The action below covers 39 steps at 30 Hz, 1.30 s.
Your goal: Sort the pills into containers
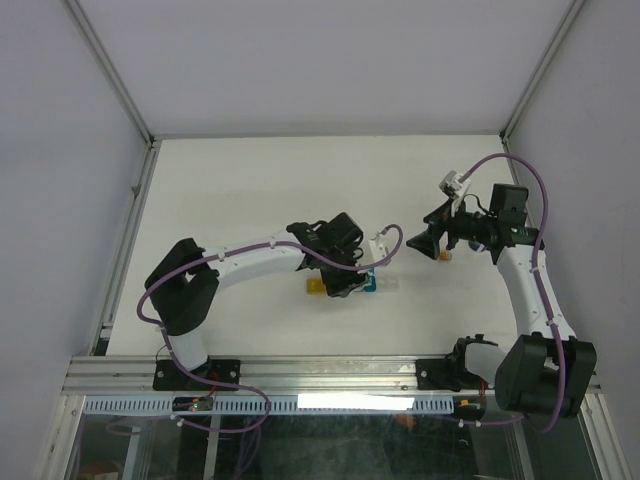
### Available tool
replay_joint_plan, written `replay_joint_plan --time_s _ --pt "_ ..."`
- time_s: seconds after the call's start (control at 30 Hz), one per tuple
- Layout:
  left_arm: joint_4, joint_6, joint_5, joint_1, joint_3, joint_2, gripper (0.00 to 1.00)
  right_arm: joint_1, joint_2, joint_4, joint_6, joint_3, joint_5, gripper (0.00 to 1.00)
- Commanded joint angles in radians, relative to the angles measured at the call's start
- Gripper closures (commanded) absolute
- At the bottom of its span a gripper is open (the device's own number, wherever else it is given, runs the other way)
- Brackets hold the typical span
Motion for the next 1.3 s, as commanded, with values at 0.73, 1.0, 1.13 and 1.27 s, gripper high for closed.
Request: replay_joint_plan --time_s 0.73,1.0,1.13,1.27 --pt "-0.130 -0.011 -0.041 0.005 0.156 0.060 1.00 -0.020 -0.019 -0.011 -0.015 0.007 -0.047 0.08" --pt "-0.144 -0.014 -0.046 0.003 0.169 0.074 1.00 -0.025 -0.021 -0.013 -0.017 0.007 -0.050 0.08" --pt "-0.147 -0.028 -0.074 -0.002 0.176 0.080 1.00 -0.026 -0.021 -0.015 -0.017 0.007 -0.051 0.08" --pt "-0.160 -0.015 -0.086 -0.003 0.189 0.083 1.00 -0.026 -0.019 -0.016 -0.017 0.008 -0.053 0.08"
